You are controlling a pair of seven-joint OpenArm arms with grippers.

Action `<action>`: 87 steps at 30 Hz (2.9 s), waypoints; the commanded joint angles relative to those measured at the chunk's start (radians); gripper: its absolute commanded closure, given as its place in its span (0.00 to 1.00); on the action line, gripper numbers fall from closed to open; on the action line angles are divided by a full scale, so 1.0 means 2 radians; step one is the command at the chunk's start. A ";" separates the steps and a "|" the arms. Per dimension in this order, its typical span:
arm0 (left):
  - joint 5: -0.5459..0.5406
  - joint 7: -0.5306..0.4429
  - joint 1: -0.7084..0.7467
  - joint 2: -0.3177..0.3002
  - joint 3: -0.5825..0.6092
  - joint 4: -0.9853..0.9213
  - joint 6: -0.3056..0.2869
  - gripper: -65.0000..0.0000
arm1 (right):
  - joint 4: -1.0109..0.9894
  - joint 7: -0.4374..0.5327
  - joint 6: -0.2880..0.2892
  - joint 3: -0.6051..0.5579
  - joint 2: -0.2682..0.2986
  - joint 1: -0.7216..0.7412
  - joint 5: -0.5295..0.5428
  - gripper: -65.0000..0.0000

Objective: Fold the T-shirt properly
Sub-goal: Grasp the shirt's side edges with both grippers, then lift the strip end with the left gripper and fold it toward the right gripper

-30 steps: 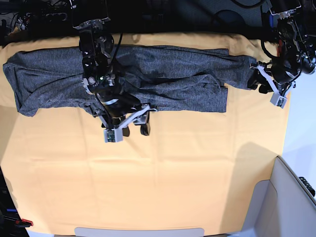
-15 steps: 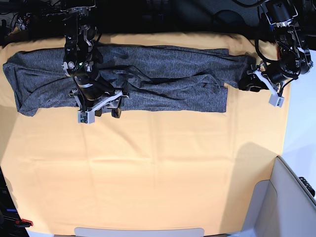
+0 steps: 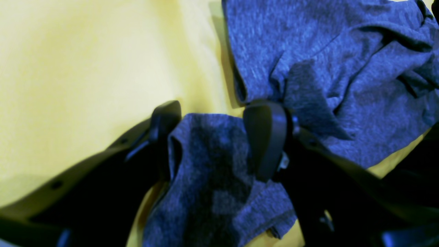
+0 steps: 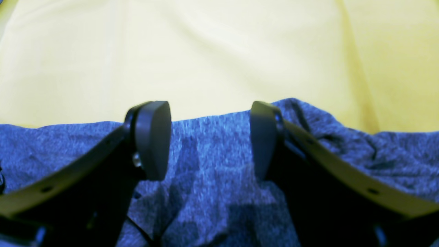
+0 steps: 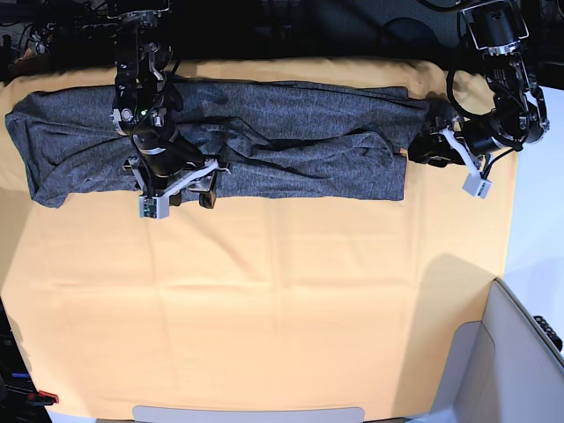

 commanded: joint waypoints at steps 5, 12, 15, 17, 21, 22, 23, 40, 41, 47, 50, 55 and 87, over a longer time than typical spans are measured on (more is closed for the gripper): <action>-0.029 0.039 -0.001 -0.005 0.000 0.025 0.000 0.51 | 0.010 0.012 0.003 0.000 0.013 0.007 0.004 0.44; -0.032 0.055 0.000 0.006 -0.001 0.053 0.000 0.51 | 0.009 0.012 0.003 0.000 0.013 0.007 0.004 0.44; -0.032 0.055 0.000 0.009 -0.001 0.053 0.000 0.51 | 0.009 0.012 0.003 0.000 0.013 0.007 0.004 0.44; -0.032 0.055 0.000 0.015 0.000 0.052 0.000 0.51 | 0.009 0.012 0.003 0.000 0.013 0.007 0.004 0.44; -0.030 0.055 0.000 0.024 0.000 0.050 0.000 0.51 | 0.009 0.012 0.003 0.000 0.014 0.007 0.004 0.44; -0.030 0.055 0.000 0.024 0.000 0.050 0.000 0.51 | 0.009 0.012 0.003 0.000 0.014 0.007 0.004 0.44; -0.030 0.055 0.000 0.024 0.005 0.050 0.000 0.51 | 0.009 0.012 0.003 0.000 0.014 0.007 0.004 0.44; -0.029 0.050 -0.003 0.021 0.029 0.006 0.000 0.51 | 0.008 0.011 0.003 0.000 0.014 0.002 0.004 0.44; -0.029 0.050 -0.003 0.021 0.029 0.006 0.000 0.51 | 0.008 0.011 0.003 0.000 0.014 0.002 0.004 0.44; -0.029 0.054 -0.001 0.034 0.034 0.006 0.000 0.51 | 0.008 0.011 0.003 0.000 0.014 0.003 0.004 0.44; -0.029 0.055 -0.001 0.038 0.034 0.006 0.000 0.51 | 0.008 0.011 0.003 0.000 0.014 0.003 0.004 0.44; -0.030 0.055 -0.001 0.047 0.035 0.006 0.000 0.51 | 0.008 0.011 0.003 0.000 0.014 0.003 0.004 0.44; -0.031 0.082 -0.018 0.114 0.064 0.092 0.000 0.99 | 0.037 0.008 0.003 0.226 0.013 -0.012 0.004 0.44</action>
